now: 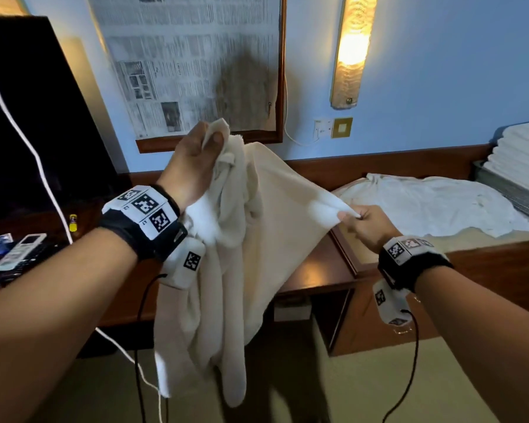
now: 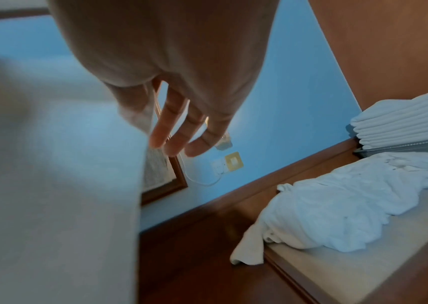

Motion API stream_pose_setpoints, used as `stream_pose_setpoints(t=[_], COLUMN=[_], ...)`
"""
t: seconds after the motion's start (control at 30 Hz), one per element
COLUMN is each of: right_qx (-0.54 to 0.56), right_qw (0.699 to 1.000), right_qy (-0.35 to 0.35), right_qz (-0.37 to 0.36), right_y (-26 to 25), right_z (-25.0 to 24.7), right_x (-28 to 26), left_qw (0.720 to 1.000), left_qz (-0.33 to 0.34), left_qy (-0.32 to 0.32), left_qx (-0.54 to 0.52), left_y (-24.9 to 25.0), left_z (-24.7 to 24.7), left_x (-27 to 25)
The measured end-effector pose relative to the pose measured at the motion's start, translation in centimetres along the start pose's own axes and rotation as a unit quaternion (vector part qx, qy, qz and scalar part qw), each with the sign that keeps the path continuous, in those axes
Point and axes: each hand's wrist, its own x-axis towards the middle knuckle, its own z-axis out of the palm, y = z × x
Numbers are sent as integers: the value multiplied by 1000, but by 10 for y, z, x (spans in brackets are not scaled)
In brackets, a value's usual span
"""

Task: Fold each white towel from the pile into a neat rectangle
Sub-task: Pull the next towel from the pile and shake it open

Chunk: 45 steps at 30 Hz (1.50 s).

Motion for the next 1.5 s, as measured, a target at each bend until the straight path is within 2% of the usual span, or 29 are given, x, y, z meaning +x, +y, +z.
stream_pose_setpoints(t=[0.07, 0.13, 0.17, 0.2, 0.23, 0.3, 0.37, 0.47, 0.53, 0.6, 0.77, 0.93, 1.07, 1.3, 1.5], right_qx=[11, 42, 55, 63, 55, 14, -1, 39, 82, 103, 93, 112, 84, 127, 173], right_qw=[997, 989, 983, 977, 972, 964, 956, 942, 935, 929, 924, 914, 912, 921, 915], right_qy=[56, 115, 136, 150, 159, 155, 109, 46, 29, 17, 8, -15, -37, -64, -62], right_qz=[-42, -82, -107, -137, -161, -218, -274, -330, -343, -356, -372, -390, -400, -364, -358], right_y=[-21, -54, -74, -94, -117, -161, -198, -238, -258, -275, -298, -306, -307, -297, -285], right_z=[-4, -11, -13, -14, -14, -12, -7, 1, 3, 0, -14, -25, -30, -26, -9], right_x=[5, 10, 12, 15, 15, 13, 7, -7, -14, -18, -19, -23, -22, -13, -9], left_qw=[996, 974, 962, 955, 958, 976, 987, 998, 999, 995, 985, 973, 960, 953, 943], left_qz=[-20, -45, -51, -54, -54, -51, -39, -2, 26, 32, 68, 101, 135, 122, 99], left_qy=[-78, -216, -266, -291, -281, -210, -154, -57, 13, 42, 20, -24, -63, -75, -77], left_qx=[-27, -52, -39, -21, -6, -7, -18, -23, -42, -80, -161, -204, -238, -267, -309], left_y=[11, 24, 29, 33, 35, 35, 34, 39, 45, 56, 71, 85, 89, 81, 73], left_z=[-10, -28, -38, -49, -59, -75, -82, -81, -81, -79, -72, -63, -53, -41, -32], left_x=[-9, -15, -15, -15, -12, -4, -2, -3, 0, 3, 6, 16, 25, 34, 31])
